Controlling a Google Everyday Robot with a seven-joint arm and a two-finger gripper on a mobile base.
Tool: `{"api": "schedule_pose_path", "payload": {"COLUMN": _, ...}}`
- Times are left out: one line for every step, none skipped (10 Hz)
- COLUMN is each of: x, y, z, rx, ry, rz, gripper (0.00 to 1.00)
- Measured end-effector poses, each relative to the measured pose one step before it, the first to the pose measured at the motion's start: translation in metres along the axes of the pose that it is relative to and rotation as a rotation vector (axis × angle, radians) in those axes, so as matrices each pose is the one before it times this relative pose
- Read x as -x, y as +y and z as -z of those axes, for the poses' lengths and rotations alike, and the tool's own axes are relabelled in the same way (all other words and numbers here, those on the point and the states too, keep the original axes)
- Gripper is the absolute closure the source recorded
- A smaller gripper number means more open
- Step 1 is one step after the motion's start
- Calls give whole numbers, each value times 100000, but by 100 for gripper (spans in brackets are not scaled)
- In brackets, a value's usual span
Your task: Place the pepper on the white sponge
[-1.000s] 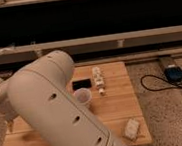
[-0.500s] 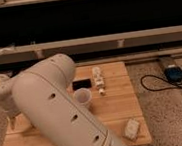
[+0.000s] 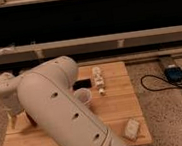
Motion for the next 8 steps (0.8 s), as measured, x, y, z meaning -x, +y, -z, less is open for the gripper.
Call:
{"api": "schedule_pose_path", "payload": {"x": 149, "y": -15, "z": -20, "rx": 189, "ry": -200, "rz": 433, "gripper": 20}}
{"api": "schedule_pose_path", "payload": {"x": 272, "y": 18, "z": -29, "rx": 193, "ry": -467, "rz": 782, "gripper": 20}}
{"api": "schedule_pose_path", "payload": {"x": 344, "y": 127, "z": -51, "rx": 297, "ry": -361, "rz": 1743, "gripper": 20}}
{"api": "schedule_pose_path", "payload": {"x": 207, "y": 143, "z": -65, "rx": 466, "ry": 74, "rz": 1607, "gripper": 20}}
{"api": "schedule_pose_path", "payload": {"x": 207, "y": -102, "z": 22, "rx": 1083, "ry": 202, "rz": 1573, "gripper": 20}}
{"api": "schedule_pose_path", "payload": {"x": 169, "y": -281, "z": -2, "rx": 946, "ry": 109, "rz": 1085, "gripper": 20}}
{"api": "schedule_pose_path", "payload": {"x": 78, "y": -95, "z": -85, "rx": 468, "ry": 112, "rz": 570, "gripper": 20}}
{"api": "schedule_pose_path", "payload": {"x": 56, "y": 18, "z": -76, "rx": 181, "ry": 42, "rz": 443, "gripper": 20}}
